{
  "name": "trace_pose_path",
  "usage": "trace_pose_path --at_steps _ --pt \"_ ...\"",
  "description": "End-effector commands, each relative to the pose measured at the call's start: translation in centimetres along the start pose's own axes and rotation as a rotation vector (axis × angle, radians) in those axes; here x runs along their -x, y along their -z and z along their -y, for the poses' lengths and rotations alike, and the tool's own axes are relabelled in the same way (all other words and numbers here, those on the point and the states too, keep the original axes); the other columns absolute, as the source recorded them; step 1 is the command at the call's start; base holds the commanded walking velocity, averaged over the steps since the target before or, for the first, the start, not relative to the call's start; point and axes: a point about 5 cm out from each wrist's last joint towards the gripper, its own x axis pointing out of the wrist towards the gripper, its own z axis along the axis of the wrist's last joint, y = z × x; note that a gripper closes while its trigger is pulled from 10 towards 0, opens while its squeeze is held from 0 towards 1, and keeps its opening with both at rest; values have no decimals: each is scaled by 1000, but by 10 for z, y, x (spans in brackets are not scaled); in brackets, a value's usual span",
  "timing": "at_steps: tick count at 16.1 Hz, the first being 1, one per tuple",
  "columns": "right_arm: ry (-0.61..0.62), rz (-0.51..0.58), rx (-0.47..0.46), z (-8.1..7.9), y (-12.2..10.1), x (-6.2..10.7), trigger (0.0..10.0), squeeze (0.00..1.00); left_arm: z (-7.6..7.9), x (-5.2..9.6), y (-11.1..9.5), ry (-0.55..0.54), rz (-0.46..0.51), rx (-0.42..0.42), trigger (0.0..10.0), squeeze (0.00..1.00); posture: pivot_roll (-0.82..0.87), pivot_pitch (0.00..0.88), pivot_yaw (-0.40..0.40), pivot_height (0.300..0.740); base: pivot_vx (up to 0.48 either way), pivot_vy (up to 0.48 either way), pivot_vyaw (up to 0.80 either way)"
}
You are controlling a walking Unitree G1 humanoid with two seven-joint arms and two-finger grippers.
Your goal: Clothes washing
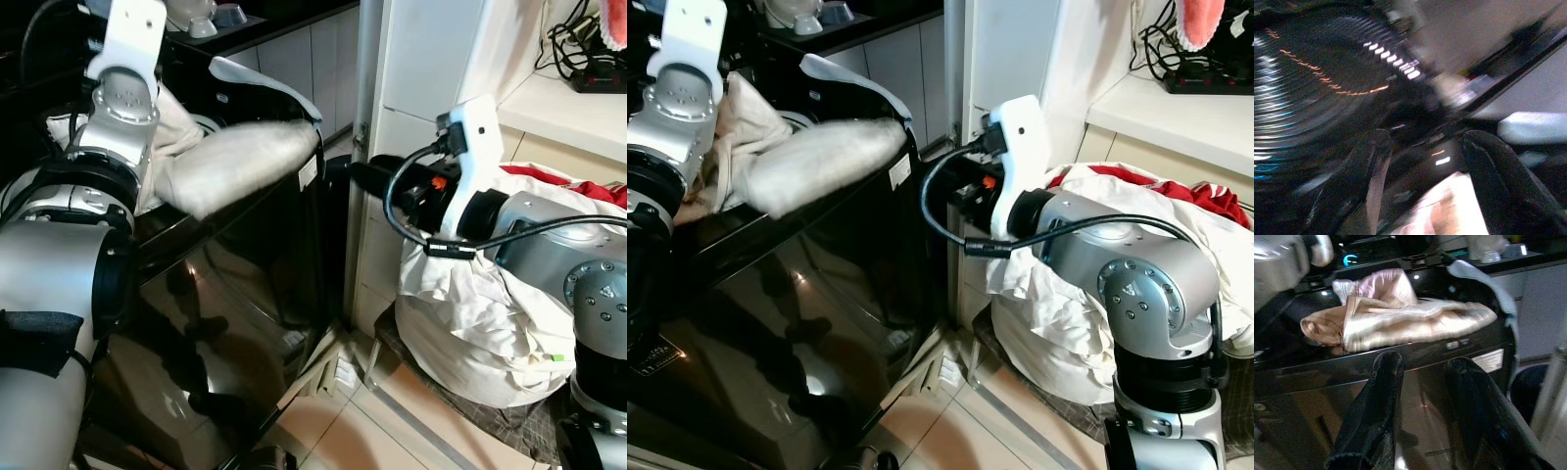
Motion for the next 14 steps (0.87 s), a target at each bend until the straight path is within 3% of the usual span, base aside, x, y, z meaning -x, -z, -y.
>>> trace_pose_path --at_steps 1,2,3,4,5,8,10,12,14 --pt "61 9 24 6 -3 1 10000 0 12 -1 -18 97 68 111 10000 0 -74 0 101 740 0 0 0" --pt "156 -52 113 16 4 2 10000 0 39 7 -12 242 94 242 10000 0 -82 0 105 740 0 0 0" --pt "177 -69 141 18 6 3 10000 0 45 10 -9 260 111 237 10000 0 -82 0 105 740 0 0 0" --pt "269 -85 175 28 9 5 10000 1000 70 23 7 348 138 268 10000 0 -85 0 98 740 0 0 0" --pt "370 -99 198 39 12 9 10000 1000 93 41 19 471 173 349 10000 0 -80 0 89 740 0 0 0" --pt "537 -194 269 61 24 25 10000 1000 130 92 33 807 235 499 10000 0 -80 0 80 740 0 0 0" --pt "583 -273 306 72 33 37 10000 1000 144 131 36 1007 286 502 10000 0 -80 0 75 740 0 0 0" --pt "597 -310 299 83 41 44 10000 1000 147 141 37 949 291 529 10000 0 -81 0 75 740 0 0 0" --pt "666 -296 288 102 45 50 10000 1000 155 149 38 973 281 485 10000 0 -87 0 79 740 0 0 0"
